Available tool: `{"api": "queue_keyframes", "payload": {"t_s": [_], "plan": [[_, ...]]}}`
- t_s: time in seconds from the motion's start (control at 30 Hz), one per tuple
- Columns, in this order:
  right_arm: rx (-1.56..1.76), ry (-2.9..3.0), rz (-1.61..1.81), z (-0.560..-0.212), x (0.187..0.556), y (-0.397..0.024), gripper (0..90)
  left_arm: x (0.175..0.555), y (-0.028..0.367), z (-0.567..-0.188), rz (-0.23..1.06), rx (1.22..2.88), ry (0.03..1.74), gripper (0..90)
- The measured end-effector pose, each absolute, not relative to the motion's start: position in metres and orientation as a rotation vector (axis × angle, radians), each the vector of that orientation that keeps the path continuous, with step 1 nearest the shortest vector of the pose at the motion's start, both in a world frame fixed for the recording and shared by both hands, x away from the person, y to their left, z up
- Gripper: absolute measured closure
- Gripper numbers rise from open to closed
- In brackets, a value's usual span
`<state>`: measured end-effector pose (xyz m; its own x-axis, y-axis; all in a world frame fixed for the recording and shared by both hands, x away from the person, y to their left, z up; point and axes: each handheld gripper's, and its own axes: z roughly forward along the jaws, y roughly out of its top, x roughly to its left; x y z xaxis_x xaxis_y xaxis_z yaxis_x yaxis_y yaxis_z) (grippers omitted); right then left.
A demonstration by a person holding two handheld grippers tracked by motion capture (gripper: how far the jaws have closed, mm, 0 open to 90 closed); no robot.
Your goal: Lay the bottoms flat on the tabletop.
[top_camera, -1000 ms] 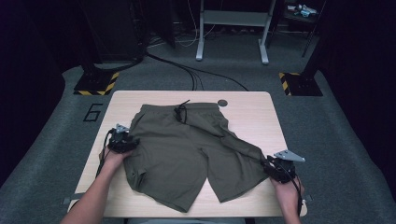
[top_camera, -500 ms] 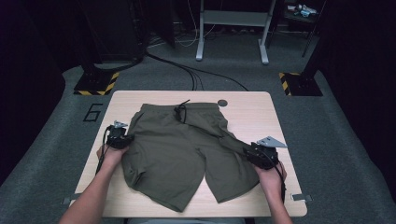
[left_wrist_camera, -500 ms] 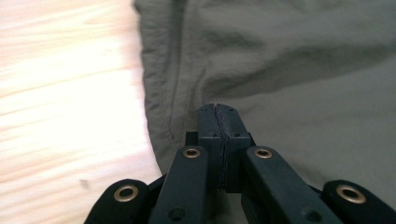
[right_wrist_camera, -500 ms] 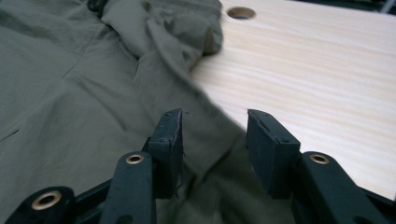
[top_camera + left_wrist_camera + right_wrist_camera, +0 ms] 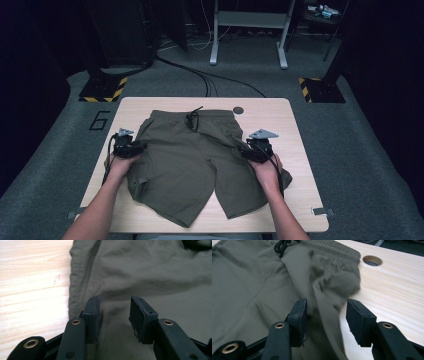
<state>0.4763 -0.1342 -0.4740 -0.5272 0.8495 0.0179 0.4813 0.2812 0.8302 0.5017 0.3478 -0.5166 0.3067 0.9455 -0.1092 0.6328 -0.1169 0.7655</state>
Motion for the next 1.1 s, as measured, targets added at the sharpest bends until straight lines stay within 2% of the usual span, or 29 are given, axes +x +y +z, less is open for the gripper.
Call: {"api": "queue_keyframes", "payload": {"t_s": [0.1,0.23,0.3,0.4,0.63,0.77,0.83,0.9,0.97,1.1], "plan": [[1.18,2.143,1.124,-0.474,0.489,-0.125,56.0,0.508,0.351,-0.518,0.513,1.857,1.454,65.6],[1.207,2.159,1.036,-0.481,0.502,-0.123,79.4,0.511,0.353,-0.519,0.526,1.891,1.458,86.3],[1.238,2.149,1.011,-0.483,0.506,-0.13,84.5,0.511,0.353,-0.519,0.521,1.9,1.454,89.0],[1.293,2.113,0.981,-0.485,0.509,-0.149,86.6,0.511,0.355,-0.518,0.516,1.916,1.449,89.6],[1.44,2.055,0.929,-0.5,0.506,-0.201,87.2,0.51,0.358,-0.518,0.478,1.886,1.472,89.7],[1.505,2.05,0.907,-0.514,0.504,-0.211,85.9,0.508,0.354,-0.518,0.474,1.89,1.463,89.3],[1.492,2.04,0.908,-0.516,0.503,-0.211,77.2,0.506,0.351,-0.516,0.487,1.867,1.44,87.6],[1.474,2.037,0.942,-0.513,0.502,-0.21,67.0,0.505,0.348,-0.511,0.472,1.851,1.408,79.5],[1.454,2.032,0.972,-0.507,0.501,-0.207,64.4,0.502,0.346,-0.506,0.471,1.851,1.378,74.6],[1.39,2.008,1.036,-0.493,0.495,-0.196,62.9,0.499,0.344,-0.501,0.471,1.849,1.332,72.3]]}}
